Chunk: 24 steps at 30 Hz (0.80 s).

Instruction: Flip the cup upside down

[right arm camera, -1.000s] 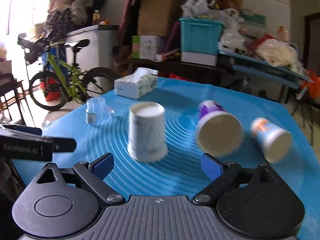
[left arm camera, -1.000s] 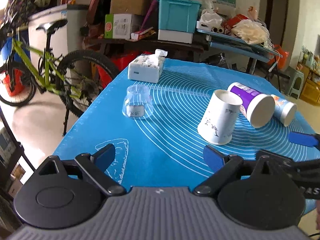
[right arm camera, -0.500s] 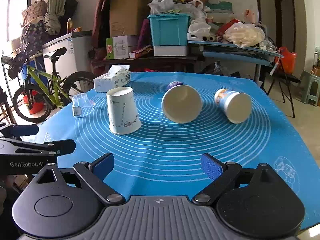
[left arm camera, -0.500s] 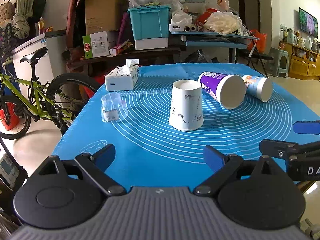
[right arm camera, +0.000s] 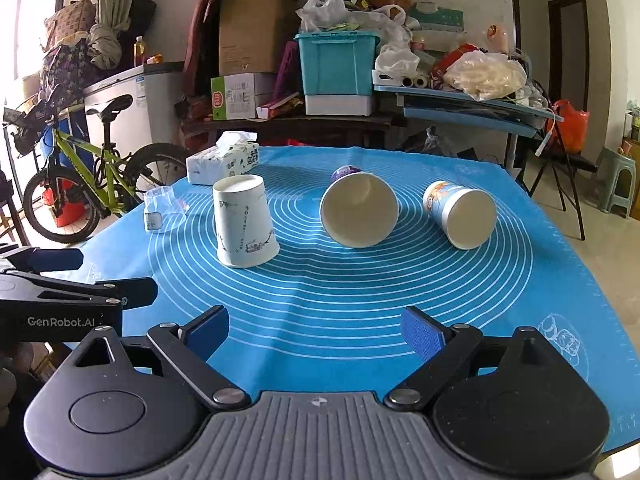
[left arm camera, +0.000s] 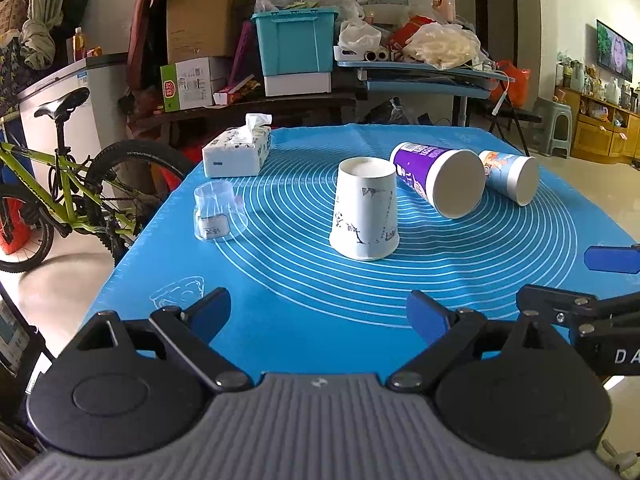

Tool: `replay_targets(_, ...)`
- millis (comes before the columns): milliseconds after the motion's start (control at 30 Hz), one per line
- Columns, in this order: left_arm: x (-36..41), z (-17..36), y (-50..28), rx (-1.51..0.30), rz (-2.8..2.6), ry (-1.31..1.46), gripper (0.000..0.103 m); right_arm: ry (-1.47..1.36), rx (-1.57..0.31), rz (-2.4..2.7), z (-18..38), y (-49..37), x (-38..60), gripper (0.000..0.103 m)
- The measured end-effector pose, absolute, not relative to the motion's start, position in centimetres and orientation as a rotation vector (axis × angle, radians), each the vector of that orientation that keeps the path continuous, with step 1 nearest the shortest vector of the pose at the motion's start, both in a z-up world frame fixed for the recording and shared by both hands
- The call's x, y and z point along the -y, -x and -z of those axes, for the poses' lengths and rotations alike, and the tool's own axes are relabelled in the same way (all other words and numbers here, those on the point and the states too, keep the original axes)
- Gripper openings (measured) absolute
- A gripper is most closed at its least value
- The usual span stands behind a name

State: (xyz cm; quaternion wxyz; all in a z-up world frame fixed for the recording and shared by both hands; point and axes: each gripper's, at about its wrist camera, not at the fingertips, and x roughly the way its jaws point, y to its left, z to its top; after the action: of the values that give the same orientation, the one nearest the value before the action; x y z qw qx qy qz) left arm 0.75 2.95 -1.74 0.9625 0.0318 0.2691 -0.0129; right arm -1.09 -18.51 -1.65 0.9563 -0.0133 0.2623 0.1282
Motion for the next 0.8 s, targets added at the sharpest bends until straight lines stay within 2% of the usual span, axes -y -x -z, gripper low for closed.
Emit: replay_targets(800,-2.98,1.69,-0.82,-0.548,0.033,-0.055,0.094,0.037,-0.534,-0.261,1.72,1.35,18.1,0.094)
